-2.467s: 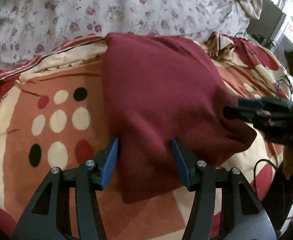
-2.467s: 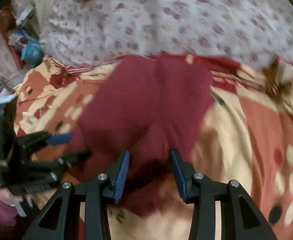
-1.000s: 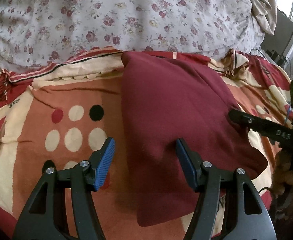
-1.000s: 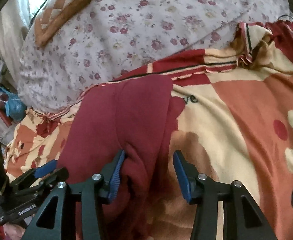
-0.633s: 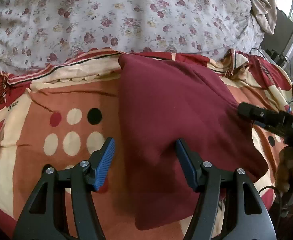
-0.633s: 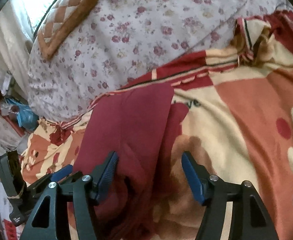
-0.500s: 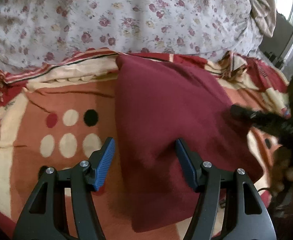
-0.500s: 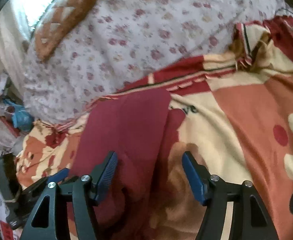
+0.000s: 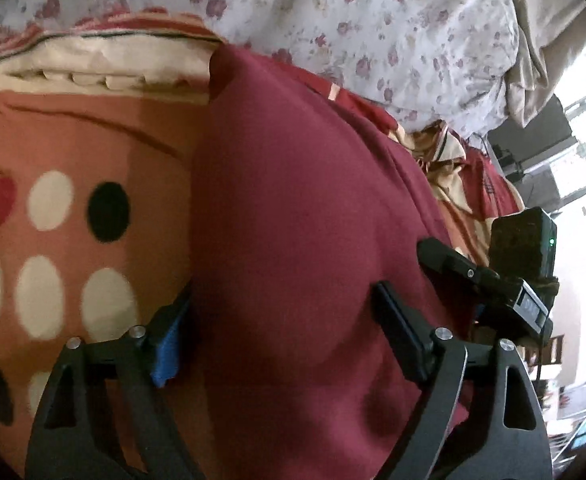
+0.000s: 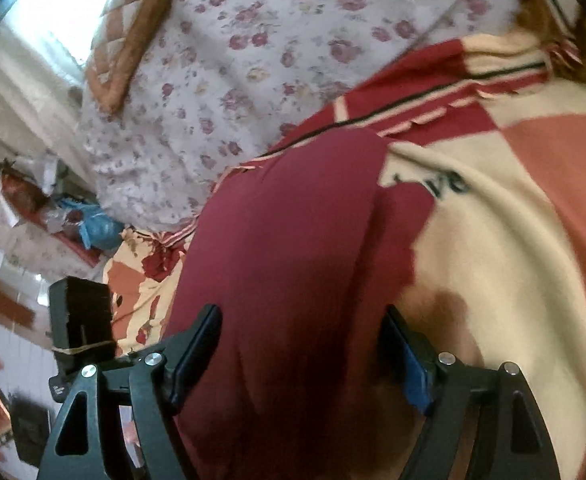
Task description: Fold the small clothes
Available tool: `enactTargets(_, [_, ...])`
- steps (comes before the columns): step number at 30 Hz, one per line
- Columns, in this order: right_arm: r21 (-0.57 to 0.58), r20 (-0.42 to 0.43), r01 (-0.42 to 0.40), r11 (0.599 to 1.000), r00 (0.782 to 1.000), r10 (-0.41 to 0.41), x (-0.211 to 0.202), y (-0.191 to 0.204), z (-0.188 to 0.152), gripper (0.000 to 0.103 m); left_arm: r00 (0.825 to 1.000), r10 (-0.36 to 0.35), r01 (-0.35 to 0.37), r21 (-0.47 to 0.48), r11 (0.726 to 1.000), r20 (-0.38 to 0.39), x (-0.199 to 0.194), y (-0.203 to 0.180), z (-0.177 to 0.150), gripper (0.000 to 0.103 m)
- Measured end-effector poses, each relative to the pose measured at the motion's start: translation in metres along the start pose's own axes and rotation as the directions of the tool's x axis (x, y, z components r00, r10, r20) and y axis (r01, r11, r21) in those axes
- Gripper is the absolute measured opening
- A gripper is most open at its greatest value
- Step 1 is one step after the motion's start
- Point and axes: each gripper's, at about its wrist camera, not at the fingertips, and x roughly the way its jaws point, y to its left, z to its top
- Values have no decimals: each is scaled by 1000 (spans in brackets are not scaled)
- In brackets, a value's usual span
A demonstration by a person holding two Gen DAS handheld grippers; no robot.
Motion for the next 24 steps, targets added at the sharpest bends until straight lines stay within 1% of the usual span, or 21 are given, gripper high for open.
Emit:
enactTargets(2, [-9,-9,-27,1000,1000,27,8,3,3,65,1000,9,-9,9,1000,3,1,-4,1,86])
enactTargets(3, [-6,-20,-25,1000,999,25,11,4,4,62,1000,18,-18,28,999,1,2,-8,1,86])
enactTargets(5, [-29,-14,13,999,1000,-14,11,14,2,60,999,29,-30,79,996,19,-5,-16,-3,75])
enactTargets(7, [-60,-3,22,998,1000,-22,4,27,0,57,999,29,-34,133,991,39,-16,-23,-8,67])
enactTargets(8, [-64,1,5,998,1000,-5,-1,33,-1,57,999,17,-22,140,990,39,-25,-25,-10,65])
enactTargets(10, [-70,1,-43,997,999,43,-14,50,-6,57,999,-25,20,124,992,40,-45,-25,-18,65])
enactTargets(11, [-79,-4,-52,996,999,52,-18,56,-9,57,998,-40,34,123,992,48,-59,-26,-25,65])
enactTargets(13, [-110,-30,-69,991,997,66,-28,74,-20,57,998,-26,18,131,991,62,-83,-25,-40,65])
enactTargets(14, [-112,-45,-82,990,996,77,-30,80,-26,57,998,-14,6,118,993,62,-91,-23,-47,65])
enactTargets(16, [-88,-82,-94,992,993,87,-27,88,-41,57,999,28,-30,76,997,34,-98,-14,-63,65])
enactTargets(17, [-89,-89,-72,993,994,64,-22,88,-45,57,998,60,-61,61,996,15,-95,-9,-70,66])
enactTargets(18, [-119,-98,2,993,995,-14,-15,89,-53,58,994,110,-109,60,992,-2,-88,-3,-77,66])
enactTargets(19, [-160,-104,101,982,987,-118,-9,89,-59,58,988,153,-152,59,987,-13,-83,0,-81,67])
enactTargets(20, [-192,-102,174,966,975,-196,-7,89,-63,58,983,182,-181,52,982,-11,-78,5,-87,75])
enactTargets(21, [-233,-80,227,946,965,-251,-10,91,-68,62,983,182,-182,46,982,15,-80,6,-90,76])
enactTargets(22, [-269,-45,242,932,964,-263,-20,96,-73,62,980,193,-196,48,980,47,-84,4,-93,76])
enactTargets(24, [-324,23,297,898,952,-306,-46,112,-82,62,962,253,-262,85,961,105,-95,-7,-97,76])
